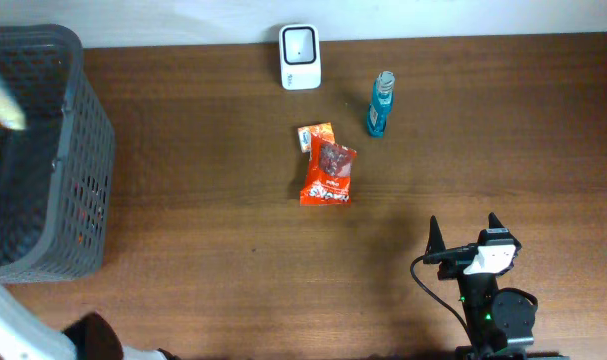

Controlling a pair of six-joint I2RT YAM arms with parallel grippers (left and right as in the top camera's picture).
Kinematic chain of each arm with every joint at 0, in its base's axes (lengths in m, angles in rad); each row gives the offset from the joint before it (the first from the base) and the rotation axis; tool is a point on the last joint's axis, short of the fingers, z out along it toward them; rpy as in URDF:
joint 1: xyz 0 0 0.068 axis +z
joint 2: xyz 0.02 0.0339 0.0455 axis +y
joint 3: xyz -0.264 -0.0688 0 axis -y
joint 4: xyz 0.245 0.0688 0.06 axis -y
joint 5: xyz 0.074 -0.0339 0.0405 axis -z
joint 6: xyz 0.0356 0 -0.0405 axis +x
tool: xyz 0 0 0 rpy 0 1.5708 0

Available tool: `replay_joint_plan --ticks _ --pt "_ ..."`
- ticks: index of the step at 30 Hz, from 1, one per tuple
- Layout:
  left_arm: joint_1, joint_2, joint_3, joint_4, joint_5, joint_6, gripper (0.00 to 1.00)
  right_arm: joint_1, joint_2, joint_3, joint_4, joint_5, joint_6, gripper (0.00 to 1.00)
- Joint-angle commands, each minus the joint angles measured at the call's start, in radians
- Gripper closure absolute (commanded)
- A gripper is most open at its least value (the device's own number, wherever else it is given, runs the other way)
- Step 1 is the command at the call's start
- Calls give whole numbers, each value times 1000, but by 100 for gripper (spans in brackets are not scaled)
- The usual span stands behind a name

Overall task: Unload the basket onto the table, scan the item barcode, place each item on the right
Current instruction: 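Take the yellow snack packet from the basket and place it beside the red bag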

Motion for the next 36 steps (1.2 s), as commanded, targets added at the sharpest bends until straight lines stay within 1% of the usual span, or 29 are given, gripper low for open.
replay_joint_plan --ticks 1,2,3,4,5,6,7,8,9,11,12,14,15,16,17,18,19,20,21,23,24,25,26,27,28,30,33,34,36 --pt "-190 -48 12 -66 224 11 100 -2 -8 -9 -3 5 2 2" --pt "-322 -40 -15 -110 172 50 100 -2 -8 -9 -3 5 2 2" --pt "-415 -34 -46 -124 107 52 100 -2 -8 -9 -3 5 2 2" --pt "-521 -19 -104 -122 5 52 100 -2 -8 -9 -3 5 2 1" --pt "-597 -4 -158 -116 -88 52 100 -2 -8 -9 -3 5 2 2" --pt "-689 19 -251 -101 -222 52 100 -2 -8 -9 -3 5 2 1" --pt "-738 39 -327 -69 -305 52 100 -2 -8 -9 -3 5 2 2" --pt "-802 80 -446 -1 -410 51 100 -2 -8 -9 -3 5 2 2" --pt "-842 118 -534 52 -468 32 100 -2 -8 -9 -3 5 2 2" --pt "-874 206 -632 127 -498 -60 100 -2 -8 -9 -3 5 2 2" --pt "-885 283 -652 158 -499 -88 100 -2 -8 -9 -3 5 2 1" --pt "-897 375 -652 163 -497 -133 100 -2 -8 -9 -3 5 2 1" --pt "-900 421 -652 163 -491 -159 92 -2 -8 -9 -3 5 2 2" --pt "-900 457 -652 178 -427 -159 72 -2 -8 -9 -3 5 2 1" --pt "-900 458 -652 187 -394 -159 71 -2 -8 -9 -3 5 2 2" --pt "-902 457 -650 210 -351 -158 68 -2 -8 -9 -3 5 2 2" --pt "-902 457 -649 226 -314 -158 57 -2 -8 -9 -3 5 2 2" --pt "-901 457 -647 230 -298 -158 48 -2 -8 -9 -3 5 2 1" --pt "-902 455 -627 214 -295 -158 48 -2 -8 -9 -3 5 2 2" --pt "-893 454 -555 151 -319 -138 50 -2 -8 -9 -3 5 2 2" --pt "-883 454 -507 110 -412 -116 57 -2 -8 -9 -3 5 2 2" --pt "-860 454 -484 78 -647 -116 81 -2 -8 -9 -3 5 2 2" --pt "-841 458 -487 60 -745 -116 99 -2 -8 -9 -3 5 2 2" --pt "-803 470 -506 29 -758 -117 100 -2 -8 -9 -3 5 2 1" --pt "-765 487 -547 9 -680 -116 100 -2 -8 -9 -3 5 2 1" --pt "-741 520 -617 16 -640 -116 100 -2 -8 -9 -3 5 2 1" --pt "-742 545 -727 120 -627 -116 100 -2 -8 -9 -3 5 2 2" --pt "-742 545 -776 151 -563 -116 100 -2 -8 -9 -3 5 2 2" --pt "-747 545 -811 174 -477 -116 100 -2 -8 -9 -3 5 2 1"
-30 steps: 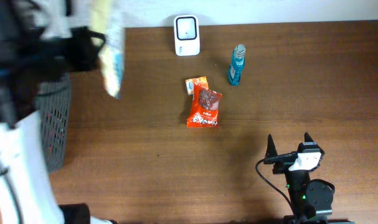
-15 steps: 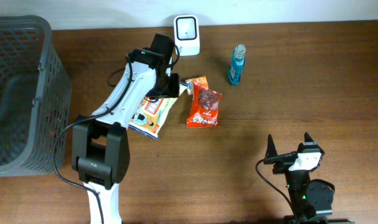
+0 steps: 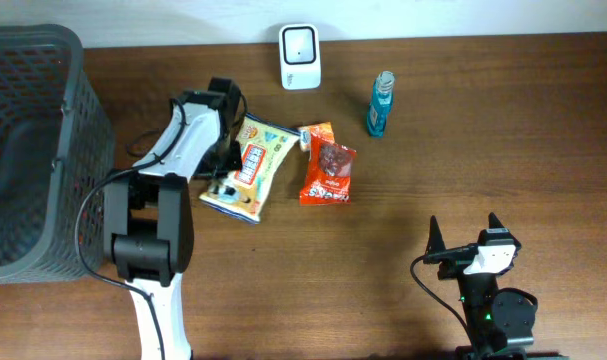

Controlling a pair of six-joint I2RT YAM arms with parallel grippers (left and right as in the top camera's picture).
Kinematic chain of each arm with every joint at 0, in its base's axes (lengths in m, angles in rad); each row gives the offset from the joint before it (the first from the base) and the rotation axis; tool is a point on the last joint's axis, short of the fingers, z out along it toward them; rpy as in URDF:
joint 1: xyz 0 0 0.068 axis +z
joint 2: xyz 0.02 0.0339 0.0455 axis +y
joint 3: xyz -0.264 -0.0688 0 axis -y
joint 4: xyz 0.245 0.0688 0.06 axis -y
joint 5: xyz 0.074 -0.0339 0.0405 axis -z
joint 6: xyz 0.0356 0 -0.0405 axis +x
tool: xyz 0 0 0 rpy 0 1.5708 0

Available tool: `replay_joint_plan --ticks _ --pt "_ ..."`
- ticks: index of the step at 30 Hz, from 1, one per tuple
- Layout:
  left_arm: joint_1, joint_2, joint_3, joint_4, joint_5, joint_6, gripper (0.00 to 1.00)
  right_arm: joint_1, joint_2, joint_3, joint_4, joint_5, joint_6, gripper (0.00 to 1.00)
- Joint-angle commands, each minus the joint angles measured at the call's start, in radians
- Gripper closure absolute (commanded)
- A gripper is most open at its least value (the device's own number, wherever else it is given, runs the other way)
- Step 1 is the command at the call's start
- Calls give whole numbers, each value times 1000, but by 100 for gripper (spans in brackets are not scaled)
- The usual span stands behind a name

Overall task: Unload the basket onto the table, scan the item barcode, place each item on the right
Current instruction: 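Take the yellow snack packet from the basket and place it beside the red bag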

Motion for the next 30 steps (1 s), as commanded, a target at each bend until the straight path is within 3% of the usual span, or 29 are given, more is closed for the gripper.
replay_joint_plan --ticks 1,5,9,11,12,13,15,17,21,25,27,30 --pt "-10 5 -45 18 167 15 100 -2 -7 -9 -3 5 2 2" --pt "-20 2 124 -116 163 20 100 -2 -7 -9 -3 5 2 2" --pt "-11 -10 640 -421 125 28 100 -2 -7 -9 -3 5 2 1" --pt "-3 -15 1024 -545 77 68 98 -2 -7 -9 -3 5 2 2" --pt "4 -16 1176 -579 34 74 78 -2 -7 -9 -3 5 2 2" --pt "20 -23 1289 -578 32 130 1 -2 -7 -9 -3 5 2 2" --pt "81 -59 1417 -578 16 155 1 -2 -7 -9 -3 5 2 2" --pt "287 -90 1423 -578 -72 143 1 -2 -7 -9 -3 5 2 2" --pt "653 -90 1229 -578 -64 72 1 -2 -7 -9 -3 5 2 2" --pt "805 -90 875 -515 35 123 1 -2 -7 -9 -3 5 2 2" --pt "819 -90 693 -440 126 206 14 -2 -7 -9 -3 5 2 2" --pt "819 -90 338 -264 198 272 16 -2 -7 -9 -3 5 2 2"
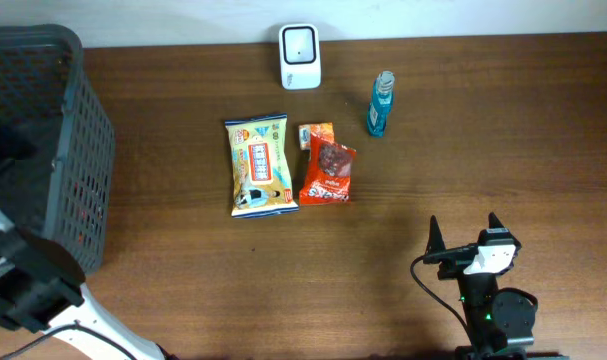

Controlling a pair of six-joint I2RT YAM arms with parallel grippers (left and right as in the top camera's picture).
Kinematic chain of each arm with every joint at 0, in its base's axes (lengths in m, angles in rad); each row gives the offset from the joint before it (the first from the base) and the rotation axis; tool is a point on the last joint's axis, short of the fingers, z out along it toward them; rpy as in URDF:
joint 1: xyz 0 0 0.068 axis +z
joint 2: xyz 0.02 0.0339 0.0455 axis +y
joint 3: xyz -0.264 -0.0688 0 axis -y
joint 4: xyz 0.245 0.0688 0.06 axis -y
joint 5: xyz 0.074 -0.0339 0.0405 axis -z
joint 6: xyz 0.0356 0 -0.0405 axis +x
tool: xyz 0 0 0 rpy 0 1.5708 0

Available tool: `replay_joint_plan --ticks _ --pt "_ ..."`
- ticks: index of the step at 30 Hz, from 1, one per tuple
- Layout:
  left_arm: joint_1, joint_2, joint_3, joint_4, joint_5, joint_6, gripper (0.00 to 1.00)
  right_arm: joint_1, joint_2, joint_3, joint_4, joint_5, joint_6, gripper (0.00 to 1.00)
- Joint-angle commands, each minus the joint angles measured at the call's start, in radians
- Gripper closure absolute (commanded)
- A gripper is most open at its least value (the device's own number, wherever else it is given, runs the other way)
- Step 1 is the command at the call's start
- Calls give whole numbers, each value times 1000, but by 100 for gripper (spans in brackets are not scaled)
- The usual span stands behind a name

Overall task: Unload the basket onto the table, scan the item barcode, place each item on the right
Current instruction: 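Take the yellow snack packet from the basket and place it beside the red bag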

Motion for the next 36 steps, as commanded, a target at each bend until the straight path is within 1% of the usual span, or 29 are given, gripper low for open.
replay_joint_plan --ticks 1,3,4,5,6,7,8,15,16,17,18,19,20,21,22,23,25,26,27,28,29,31,33,34,36 --pt "-1 -7 -251 117 66 116 21 -2 -6 -9 -3 5 2 1" --pt "-1 -7 -375 164 66 243 24 -2 -6 -9 -3 5 2 1" --pt "0 -7 -401 172 72 254 28 -2 -6 -9 -3 5 2 1" --pt "0 -7 -406 178 98 260 39 -2 -6 -9 -3 5 2 2" --pt "0 -7 -411 181 130 276 38 -2 -6 -9 -3 5 2 2" --pt "0 -7 -417 181 145 276 28 -2 -6 -9 -3 5 2 2" --pt "0 -7 -428 181 161 277 36 -2 -6 -9 -3 5 2 1" --pt "0 -6 -521 189 161 306 40 -2 -6 -9 -3 5 2 2" --pt "0 -6 -544 205 161 306 44 -2 -6 -9 -3 5 2 2" --pt "0 -6 -564 223 161 306 50 -2 -6 -9 -3 5 2 2" --pt "0 -6 -579 240 158 306 63 -2 -6 -9 -3 5 2 2" --pt "0 -6 -580 255 158 305 73 -2 -6 -9 -3 5 2 2" --pt "0 -6 -576 260 158 305 78 -2 -6 -9 -3 5 2 1" --pt "0 -7 -563 258 158 304 95 -2 -6 -9 -3 5 2 2" --pt "0 -7 -539 244 158 292 100 -2 -6 -9 -3 5 2 1" --pt "0 -7 -504 227 162 270 100 -2 -6 -9 -3 5 2 1" --pt "0 -7 -349 150 162 167 100 -2 -6 -9 -3 5 2 1" --pt "0 -7 -192 72 174 106 100 -2 -6 -9 -3 5 2 2" --pt "0 -7 -82 29 211 100 100 -2 -6 -9 -3 5 2 2" --pt "0 -7 55 -14 281 100 100 -2 -6 -9 -3 5 2 1" --pt "0 -8 268 -71 445 100 100 -2 -6 -9 -3 5 2 2" --pt "-2 -8 626 -116 760 84 100 -2 -6 -9 -3 5 2 2" --pt "-18 -8 877 -143 858 -30 100 -2 -6 -9 -3 5 2 2" --pt "-73 -31 922 -172 904 -30 100 -2 -6 -9 -3 5 2 1" --pt "-155 -43 922 -232 902 -29 100 -2 -6 -9 -3 5 2 2"
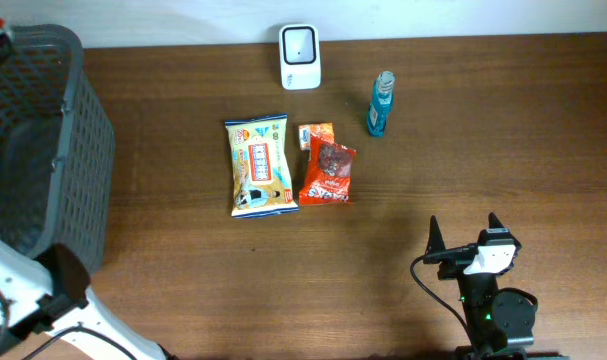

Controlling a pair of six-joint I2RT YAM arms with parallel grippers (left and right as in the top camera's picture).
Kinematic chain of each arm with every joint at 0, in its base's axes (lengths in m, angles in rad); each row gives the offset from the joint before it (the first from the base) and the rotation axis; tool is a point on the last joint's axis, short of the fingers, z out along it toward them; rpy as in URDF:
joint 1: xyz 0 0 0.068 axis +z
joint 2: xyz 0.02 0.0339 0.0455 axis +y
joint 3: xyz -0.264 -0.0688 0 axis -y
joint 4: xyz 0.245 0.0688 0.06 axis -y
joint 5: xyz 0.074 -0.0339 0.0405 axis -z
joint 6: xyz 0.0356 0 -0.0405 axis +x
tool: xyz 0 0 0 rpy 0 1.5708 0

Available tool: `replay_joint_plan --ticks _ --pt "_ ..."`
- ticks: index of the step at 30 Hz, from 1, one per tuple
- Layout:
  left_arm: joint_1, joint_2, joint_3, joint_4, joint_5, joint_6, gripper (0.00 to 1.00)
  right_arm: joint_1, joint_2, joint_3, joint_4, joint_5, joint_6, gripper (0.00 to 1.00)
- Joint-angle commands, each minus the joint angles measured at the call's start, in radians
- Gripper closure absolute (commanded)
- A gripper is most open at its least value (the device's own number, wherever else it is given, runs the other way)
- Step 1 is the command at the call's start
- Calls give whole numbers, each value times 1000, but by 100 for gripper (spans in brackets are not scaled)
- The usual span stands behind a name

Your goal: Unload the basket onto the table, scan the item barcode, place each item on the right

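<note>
The white barcode scanner (300,56) stands at the table's far edge. In front of it lie a yellow snack bag (260,165), a red-orange packet (329,172) and a small orange packet (315,133), side by side. A blue bottle (380,104) lies to the right of the scanner. My right gripper (465,238) rests open and empty near the front right. Of my left arm (28,295) only the lower part shows at the bottom left. A small white-and-red bit at the basket's far left corner may be its gripper, too little to read.
A tall grey mesh basket (78,150) fills the left side of the table. The brown table (483,150) ends at a pale wall just behind the scanner.
The items on the table have not moved. My left arm was low over the basket's inside; now its end is at the far left corner of the view. The right arm is still.
My left gripper first held a pale yellow thing over the basket, with only the orange packets and bottle on the table. Then it was setting the yellow snack bag down beside the packets. Afterwards the bag lay flat there, and the left arm was back at the basket.
</note>
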Motion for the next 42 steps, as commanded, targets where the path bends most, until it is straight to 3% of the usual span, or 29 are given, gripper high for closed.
replay_joint_plan --ticks 1,3,6,8,10,11,14,16,17,20,24,27,29,32,35,42 --pt "-165 -21 21 -66 108 -34 100 -2 -7 -9 -3 5 2 2" --pt "-360 -20 -29 -66 24 -33 100 -2 -7 -9 -3 5 2 1" --pt "-708 -19 -238 -65 -386 -34 100 -2 -7 -9 -3 5 2 2" --pt "-855 -19 -449 -29 -555 -62 100 -2 -7 -9 -3 5 2 2" --pt "-966 -19 -706 85 -725 -277 100 -2 -7 -9 -3 5 2 2" --pt "-1022 -19 -920 227 -750 -375 100 -2 -7 -9 -3 5 2 2" --pt "-1051 -19 -1206 463 -749 -512 100 -2 -7 -9 -3 5 2 2" --pt "-1051 -19 -1320 583 -750 -533 100 -2 -7 -9 -3 5 2 1" --pt "-1051 -19 -1368 656 -750 -532 42 -2 -7 -9 -3 5 2 2" --pt "-1050 -19 -1379 713 -750 -524 22 -2 -7 -9 -3 5 2 2" --pt "-1026 -82 -1338 661 -723 -468 19 -2 -7 -9 -3 5 2 2" --pt "-991 -293 -1310 571 -670 -387 11 -2 -7 -9 -3 5 2 2" --pt "-987 -441 -1310 498 -732 -387 1 -2 -7 -9 -3 5 2 2" --pt "-986 -612 -1310 340 -924 -387 1 -2 -7 -9 -3 5 2 2" --pt "-986 -640 -1312 206 -1014 -388 1 -2 -7 -9 -3 5 2 1" --pt "-874 -639 -1340 182 -989 -396 1 -2 -7 -9 -3 5 2 2"
